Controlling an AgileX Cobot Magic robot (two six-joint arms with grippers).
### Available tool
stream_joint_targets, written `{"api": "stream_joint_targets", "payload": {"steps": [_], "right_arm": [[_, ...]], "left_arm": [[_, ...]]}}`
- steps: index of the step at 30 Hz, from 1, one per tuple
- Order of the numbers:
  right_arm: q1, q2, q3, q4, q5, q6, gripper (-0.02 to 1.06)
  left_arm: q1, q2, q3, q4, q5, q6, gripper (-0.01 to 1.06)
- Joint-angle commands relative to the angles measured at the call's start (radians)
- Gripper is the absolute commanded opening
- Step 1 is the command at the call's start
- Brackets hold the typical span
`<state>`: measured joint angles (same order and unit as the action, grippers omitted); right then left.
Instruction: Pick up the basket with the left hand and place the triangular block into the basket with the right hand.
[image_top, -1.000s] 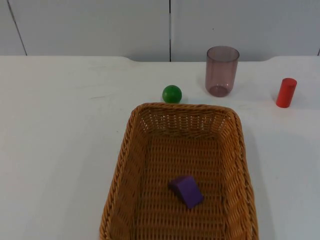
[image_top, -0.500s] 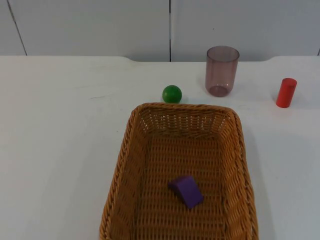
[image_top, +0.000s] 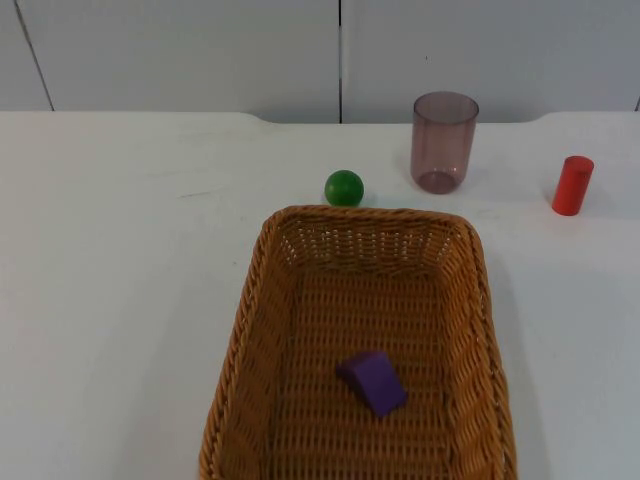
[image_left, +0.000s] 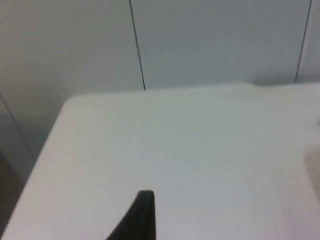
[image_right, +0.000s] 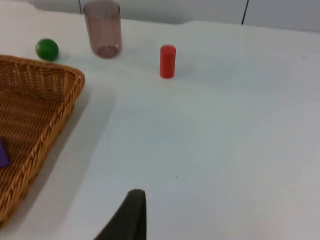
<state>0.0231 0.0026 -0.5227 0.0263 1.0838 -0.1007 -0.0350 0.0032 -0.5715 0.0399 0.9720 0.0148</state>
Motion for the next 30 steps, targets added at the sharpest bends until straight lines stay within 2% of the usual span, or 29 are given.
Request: {"api": "stream_joint_targets", "payload": {"steps": [1, 7, 12, 30], "right_arm": [[0.0, -0.003, 0.007, 0.0, -0.004, 0.003, 1.04], [0.0, -0.003, 0.007, 0.0, -0.004, 0.003, 1.04], [0.0, -0.003, 0.007, 0.0, -0.004, 0.003, 1.04], [0.0, -0.003, 0.007, 0.0, -0.004, 0.003, 1.04]], "left_arm": [[0.004, -0.003, 0.021, -0.011, 0.017, -0.015, 1.05], [0.004, -0.003, 0.048, -0.006, 0.024, -0.015, 1.05], [0.004, -0.003, 0.05, -0.003, 0.1, -0.038, 1.05], [0.004, -0.003, 0.078, 0.012, 0.103, -0.038, 1.05]]}}
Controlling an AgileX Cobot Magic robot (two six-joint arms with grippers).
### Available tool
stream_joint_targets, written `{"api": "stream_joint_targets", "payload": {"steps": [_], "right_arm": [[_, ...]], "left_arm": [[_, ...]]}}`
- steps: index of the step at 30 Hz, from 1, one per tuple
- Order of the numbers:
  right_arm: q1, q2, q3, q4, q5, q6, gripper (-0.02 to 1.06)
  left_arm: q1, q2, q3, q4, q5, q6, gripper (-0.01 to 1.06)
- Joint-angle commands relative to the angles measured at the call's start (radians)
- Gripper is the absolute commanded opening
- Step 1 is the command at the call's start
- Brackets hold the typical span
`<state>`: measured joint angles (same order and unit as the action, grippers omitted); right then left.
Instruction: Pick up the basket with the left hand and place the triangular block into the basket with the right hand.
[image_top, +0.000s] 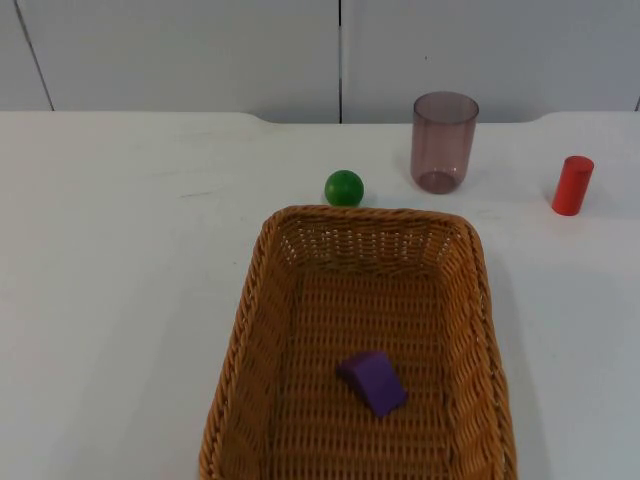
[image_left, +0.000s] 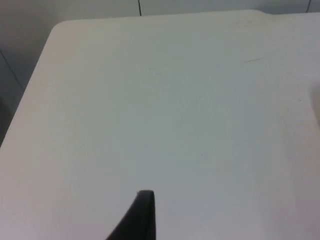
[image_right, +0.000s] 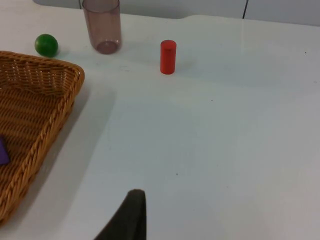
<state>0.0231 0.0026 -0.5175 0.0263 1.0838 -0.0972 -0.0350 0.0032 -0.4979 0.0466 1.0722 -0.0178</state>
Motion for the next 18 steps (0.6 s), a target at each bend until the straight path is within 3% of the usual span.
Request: {"api": "stream_joint_targets", "payload": {"steps": [1, 18], "right_arm": [[0.0, -0.003, 0.002, 0.0, -0.004, 0.0, 1.04], [0.0, -0.003, 0.002, -0.002, -0.004, 0.002, 1.04]], "left_arm": [[0.004, -0.003, 0.004, 0.005, 0.003, -0.006, 1.05], [0.004, -0.003, 0.005, 0.007, 0.003, 0.009, 1.05]]}}
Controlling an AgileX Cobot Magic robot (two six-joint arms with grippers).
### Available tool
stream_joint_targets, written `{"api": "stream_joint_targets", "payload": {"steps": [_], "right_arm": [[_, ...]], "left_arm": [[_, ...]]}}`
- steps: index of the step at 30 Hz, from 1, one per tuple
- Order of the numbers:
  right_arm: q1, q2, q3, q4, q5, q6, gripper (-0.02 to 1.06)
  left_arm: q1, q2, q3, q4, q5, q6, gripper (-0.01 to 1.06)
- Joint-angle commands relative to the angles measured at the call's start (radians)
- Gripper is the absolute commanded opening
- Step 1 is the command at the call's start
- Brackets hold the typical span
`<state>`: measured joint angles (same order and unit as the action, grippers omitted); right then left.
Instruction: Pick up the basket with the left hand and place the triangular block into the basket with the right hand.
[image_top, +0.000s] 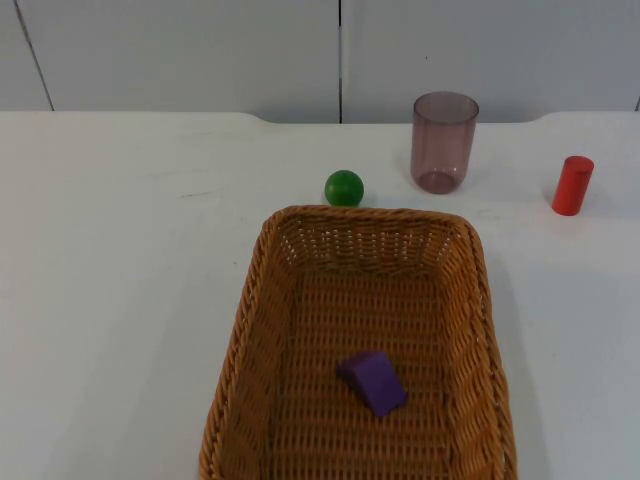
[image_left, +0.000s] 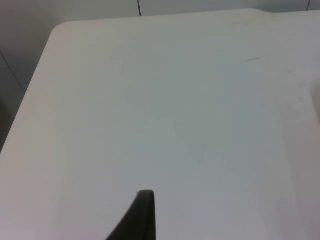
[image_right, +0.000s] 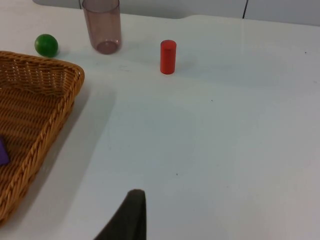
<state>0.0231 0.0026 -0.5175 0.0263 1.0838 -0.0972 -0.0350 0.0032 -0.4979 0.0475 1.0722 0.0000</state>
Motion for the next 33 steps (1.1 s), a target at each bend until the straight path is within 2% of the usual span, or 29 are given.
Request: {"api": "stream_joint_targets", "payload": {"steps": [1, 13, 19, 33], "right_arm": [[0.0, -0.003, 0.002, -0.002, -0.004, 0.002, 1.04], [0.0, -0.003, 0.002, -0.006, -0.004, 0.006, 1.04], [0.0, -0.003, 0.002, -0.05, -0.004, 0.086, 1.04], [0.0, -0.003, 0.002, -0.048, -0.004, 0.078, 1.04]], "left_arm": [[0.004, -0.003, 0.005, 0.006, 0.003, -0.009, 1.05], [0.004, -0.003, 0.005, 0.006, 0.003, -0.009, 1.05], [0.004, -0.003, 0.005, 0.006, 0.003, -0.009, 1.05], [0.004, -0.003, 0.005, 0.006, 0.003, -0.009, 1.05]]}}
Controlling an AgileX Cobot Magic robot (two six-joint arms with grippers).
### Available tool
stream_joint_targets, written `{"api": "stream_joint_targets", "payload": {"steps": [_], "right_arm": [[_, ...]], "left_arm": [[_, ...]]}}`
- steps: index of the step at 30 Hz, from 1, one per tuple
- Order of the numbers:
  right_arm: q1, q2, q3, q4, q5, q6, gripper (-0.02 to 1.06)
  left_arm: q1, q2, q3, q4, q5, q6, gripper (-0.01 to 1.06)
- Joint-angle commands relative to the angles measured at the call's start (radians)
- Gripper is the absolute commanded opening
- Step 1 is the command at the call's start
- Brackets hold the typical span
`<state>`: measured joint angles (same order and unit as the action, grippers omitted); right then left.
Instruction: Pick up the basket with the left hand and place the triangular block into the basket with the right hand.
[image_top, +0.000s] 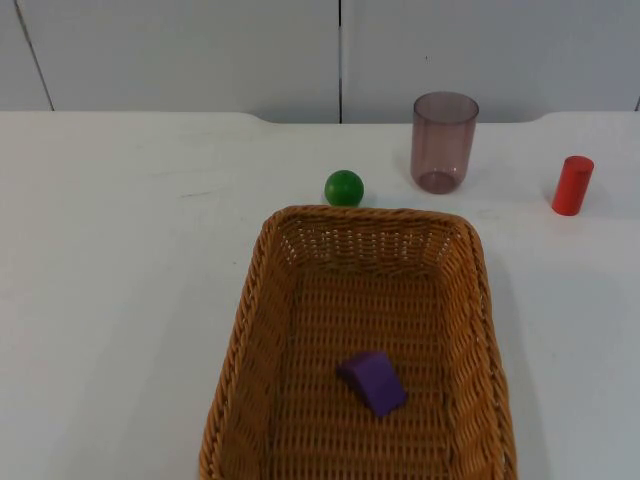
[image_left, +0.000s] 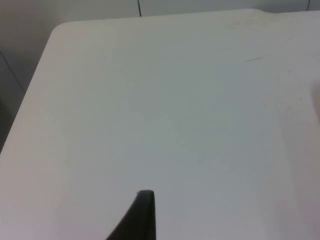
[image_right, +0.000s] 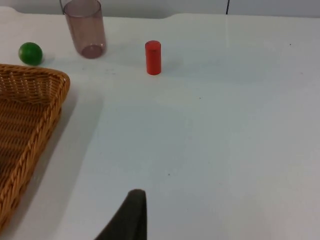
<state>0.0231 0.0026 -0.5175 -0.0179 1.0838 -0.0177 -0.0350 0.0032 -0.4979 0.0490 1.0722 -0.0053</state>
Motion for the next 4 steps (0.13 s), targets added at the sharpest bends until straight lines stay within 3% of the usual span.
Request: {"api": "stream_joint_targets", "payload": {"steps": [1, 4], "right_arm": [[0.0, -0.003, 0.002, -0.003, -0.004, -0.001, 1.04], [0.0, -0.003, 0.002, -0.017, -0.004, 0.018, 1.04]], "left_arm": [[0.004, -0.003, 0.005, 0.004, 0.003, -0.003, 1.05], [0.004, -0.003, 0.005, 0.004, 0.003, -0.003, 1.05]]}}
